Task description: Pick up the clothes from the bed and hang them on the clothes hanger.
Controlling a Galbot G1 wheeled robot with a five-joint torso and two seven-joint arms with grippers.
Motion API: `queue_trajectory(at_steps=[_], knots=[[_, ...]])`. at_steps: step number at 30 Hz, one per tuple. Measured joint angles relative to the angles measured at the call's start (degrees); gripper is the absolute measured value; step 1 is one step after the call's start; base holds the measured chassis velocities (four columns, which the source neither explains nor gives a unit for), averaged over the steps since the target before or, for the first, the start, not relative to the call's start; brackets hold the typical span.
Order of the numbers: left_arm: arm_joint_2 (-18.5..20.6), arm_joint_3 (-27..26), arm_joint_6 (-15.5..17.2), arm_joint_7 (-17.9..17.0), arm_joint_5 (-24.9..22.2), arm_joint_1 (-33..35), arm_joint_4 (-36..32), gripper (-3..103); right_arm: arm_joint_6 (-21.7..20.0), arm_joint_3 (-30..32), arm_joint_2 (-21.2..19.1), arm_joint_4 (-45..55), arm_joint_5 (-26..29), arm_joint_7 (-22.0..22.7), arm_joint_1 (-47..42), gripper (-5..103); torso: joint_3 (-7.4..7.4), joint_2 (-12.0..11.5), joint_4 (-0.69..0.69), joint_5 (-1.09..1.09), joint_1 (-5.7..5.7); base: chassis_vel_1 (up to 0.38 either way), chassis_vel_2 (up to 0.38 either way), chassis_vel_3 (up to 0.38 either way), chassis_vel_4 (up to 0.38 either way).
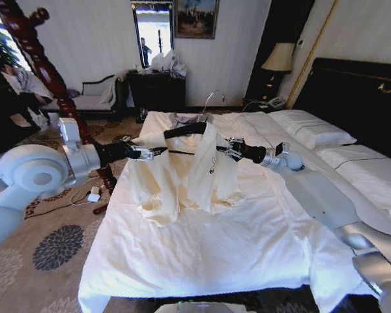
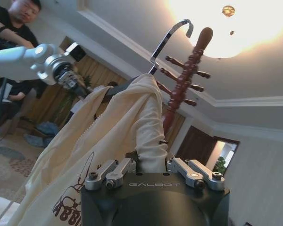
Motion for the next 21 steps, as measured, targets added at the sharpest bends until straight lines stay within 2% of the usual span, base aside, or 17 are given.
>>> queue_trajectory(at_steps=[7,21], knots=[[0.5,0.1,0.3,-0.3,1.9,1.4,-0.7,100,-1.5,1.1,-1.9,-0.9,3.7,0.1,-0.5,22,0.00,0.0,-0.01,0.00,0.00,0.000,0.000,0.000,0.000],[1.0,-0.6,0.4,-0.2,2.7,1.3,0.2,100,-1.7,2.0,-4.9,-2.3,3.8,-2.2,-1.7,22,0.00,0.0,-0.01,0.01,0.00,0.000,0.000,0.000,0.000]])
